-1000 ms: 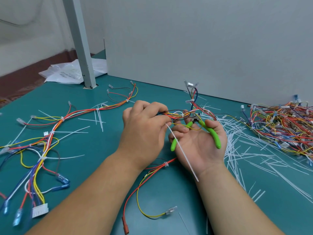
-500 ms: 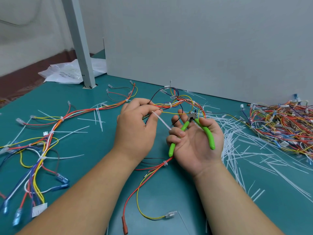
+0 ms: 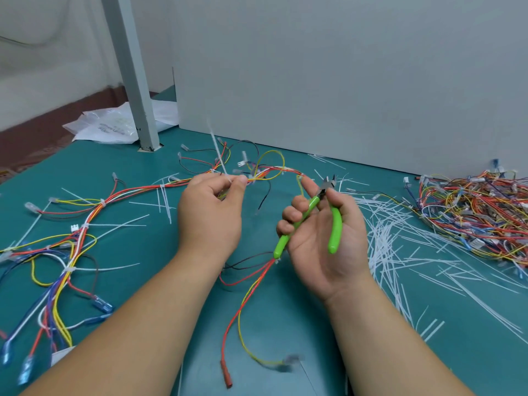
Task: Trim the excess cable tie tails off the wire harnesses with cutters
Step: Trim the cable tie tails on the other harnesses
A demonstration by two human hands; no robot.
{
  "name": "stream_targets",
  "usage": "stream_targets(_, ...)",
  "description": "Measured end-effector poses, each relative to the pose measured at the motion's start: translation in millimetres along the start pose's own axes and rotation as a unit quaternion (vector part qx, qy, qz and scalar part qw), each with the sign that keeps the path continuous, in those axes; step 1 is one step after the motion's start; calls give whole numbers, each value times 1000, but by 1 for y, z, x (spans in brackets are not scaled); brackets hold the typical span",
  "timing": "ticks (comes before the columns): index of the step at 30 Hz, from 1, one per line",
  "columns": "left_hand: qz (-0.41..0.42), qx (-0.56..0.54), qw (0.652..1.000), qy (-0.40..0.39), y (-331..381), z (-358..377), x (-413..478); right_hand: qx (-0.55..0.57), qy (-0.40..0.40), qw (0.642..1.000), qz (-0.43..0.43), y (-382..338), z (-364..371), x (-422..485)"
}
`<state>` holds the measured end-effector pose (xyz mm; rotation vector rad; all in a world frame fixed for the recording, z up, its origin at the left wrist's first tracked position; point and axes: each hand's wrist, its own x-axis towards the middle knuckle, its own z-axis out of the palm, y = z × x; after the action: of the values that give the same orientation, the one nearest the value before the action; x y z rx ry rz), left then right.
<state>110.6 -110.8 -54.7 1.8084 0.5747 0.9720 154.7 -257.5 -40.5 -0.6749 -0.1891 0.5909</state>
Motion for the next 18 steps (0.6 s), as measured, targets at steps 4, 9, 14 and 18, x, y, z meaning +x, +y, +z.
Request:
stream_targets(4,18,175,984,25,0,-3,-5,-117,-24,991,56,9,-1,-3)
stream_targets(9,137,179,974,6,2,-4,-9,-170,-10,984,-50,24,3,-6)
stream_targets(14,190,117,972,-76,6,1,-21,-290,29,950,-114,30,-1,-6)
stream_targets(18,216,136,959,-125,5,5,-22,-337,81,926,-152,33,-3,-2)
